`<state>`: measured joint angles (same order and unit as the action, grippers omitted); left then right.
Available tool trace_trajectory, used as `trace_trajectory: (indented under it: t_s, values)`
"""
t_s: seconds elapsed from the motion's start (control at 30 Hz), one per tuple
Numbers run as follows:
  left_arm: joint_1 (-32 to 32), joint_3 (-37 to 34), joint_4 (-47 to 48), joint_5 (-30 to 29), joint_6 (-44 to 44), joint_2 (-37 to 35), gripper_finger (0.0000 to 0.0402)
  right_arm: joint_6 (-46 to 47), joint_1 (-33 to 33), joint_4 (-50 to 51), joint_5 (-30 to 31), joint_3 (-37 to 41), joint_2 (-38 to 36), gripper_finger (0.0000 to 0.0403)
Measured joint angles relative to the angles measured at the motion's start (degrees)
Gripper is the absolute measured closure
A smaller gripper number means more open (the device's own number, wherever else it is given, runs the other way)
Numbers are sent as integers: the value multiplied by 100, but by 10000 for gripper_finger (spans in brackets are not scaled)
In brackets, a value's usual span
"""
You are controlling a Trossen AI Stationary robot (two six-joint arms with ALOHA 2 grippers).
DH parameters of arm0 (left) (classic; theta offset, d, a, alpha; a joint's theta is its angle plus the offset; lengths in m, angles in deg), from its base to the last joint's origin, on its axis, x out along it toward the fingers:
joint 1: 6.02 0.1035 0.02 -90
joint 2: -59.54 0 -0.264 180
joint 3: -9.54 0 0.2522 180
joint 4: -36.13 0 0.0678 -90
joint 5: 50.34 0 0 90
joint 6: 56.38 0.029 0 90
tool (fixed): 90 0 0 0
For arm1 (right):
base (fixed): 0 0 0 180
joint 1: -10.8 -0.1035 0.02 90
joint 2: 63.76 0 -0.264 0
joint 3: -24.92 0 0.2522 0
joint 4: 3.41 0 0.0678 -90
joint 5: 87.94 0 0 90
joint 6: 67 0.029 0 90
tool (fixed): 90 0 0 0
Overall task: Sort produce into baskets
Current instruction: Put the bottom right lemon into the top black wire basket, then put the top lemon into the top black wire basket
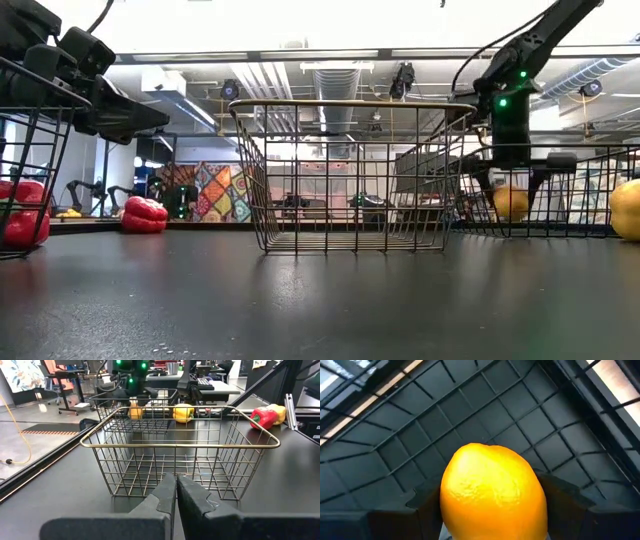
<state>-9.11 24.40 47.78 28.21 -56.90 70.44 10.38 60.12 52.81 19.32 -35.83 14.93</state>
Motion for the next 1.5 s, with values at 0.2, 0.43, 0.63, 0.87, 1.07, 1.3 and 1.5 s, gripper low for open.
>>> trace_trajectory:
  t_s: [0.2, 0.43, 0.63, 0.87, 1.07, 1.3, 1.5]
  values:
    - [-2, 1, 1, -1, 0, 0, 401, -350, 217, -2, 249, 65, 62, 139]
    - [-1, 2, 0, -1, 0, 0, 401, -754, 324, 8, 227, 51, 51, 71]
    - [0, 2, 0, -2, 0, 0, 401, -1790, 323, 108, 364, -242, -106, 32]
    - [-1, 1, 2, -2, 0, 0, 401, -2164, 287, 800, 543, -1176, -643, 30]
    - [0, 2, 2, -1, 0, 0, 401, -2692, -393, 1549, 483, -1746, -1208, 30]
    - [0, 1, 1, -2, 0, 0, 401, -2047, -2858, 2035, 75, -1746, -1785, 30]
    - [-2, 0, 2, 0, 0, 0, 401, -496, -5335, 1988, 262, -1557, -1645, 30]
